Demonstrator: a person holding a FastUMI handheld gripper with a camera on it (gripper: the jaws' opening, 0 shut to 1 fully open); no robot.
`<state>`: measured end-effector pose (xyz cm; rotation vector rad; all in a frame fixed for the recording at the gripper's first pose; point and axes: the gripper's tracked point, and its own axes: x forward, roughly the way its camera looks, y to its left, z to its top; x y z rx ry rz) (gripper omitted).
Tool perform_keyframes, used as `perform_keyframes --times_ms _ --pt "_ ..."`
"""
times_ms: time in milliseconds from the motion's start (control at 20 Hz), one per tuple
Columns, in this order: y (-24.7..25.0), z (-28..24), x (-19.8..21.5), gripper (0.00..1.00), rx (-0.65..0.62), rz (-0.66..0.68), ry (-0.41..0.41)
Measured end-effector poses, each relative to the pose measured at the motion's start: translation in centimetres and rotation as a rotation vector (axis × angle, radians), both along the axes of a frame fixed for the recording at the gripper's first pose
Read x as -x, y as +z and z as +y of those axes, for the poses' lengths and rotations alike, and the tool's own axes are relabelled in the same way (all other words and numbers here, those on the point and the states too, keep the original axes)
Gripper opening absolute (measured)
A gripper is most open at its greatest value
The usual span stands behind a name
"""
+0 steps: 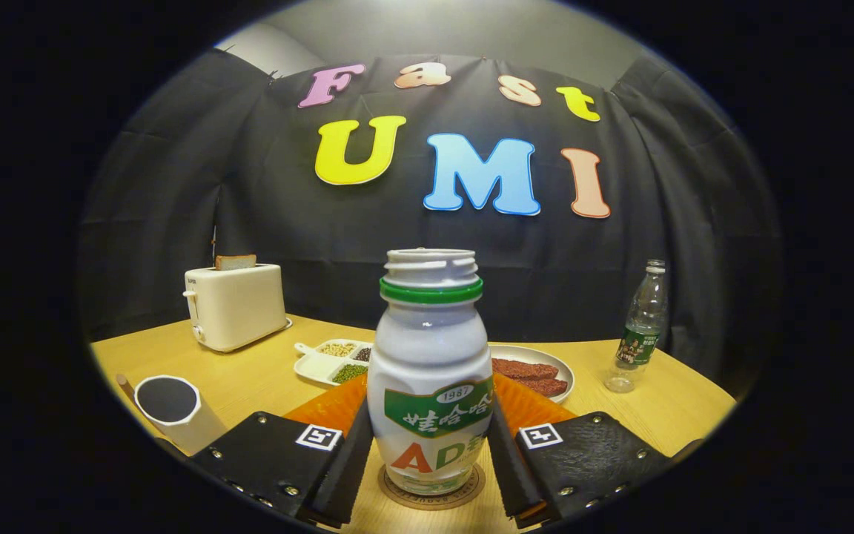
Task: Take the bottle from table, then pour the juice into the cup, finally place the bottle on the coaster
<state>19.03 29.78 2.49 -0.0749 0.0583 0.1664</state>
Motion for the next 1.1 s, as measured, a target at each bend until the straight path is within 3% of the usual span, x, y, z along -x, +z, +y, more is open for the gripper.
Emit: perform_keyframes --times_ms 700,900,1000,1100 --pt "-1.5 0.0 -0.8 0.73 -0.013 0.025 0.003" --pt "-2.0 0.5 -0.7 0.86 -0.058 0.042 0.029" --pt "-1.4 0.3 -0.5 0.99 -0.047 0.028 0.020" --pt "-0.4 -0.4 0.0 0.99 -0.056 0.001 -0.009"
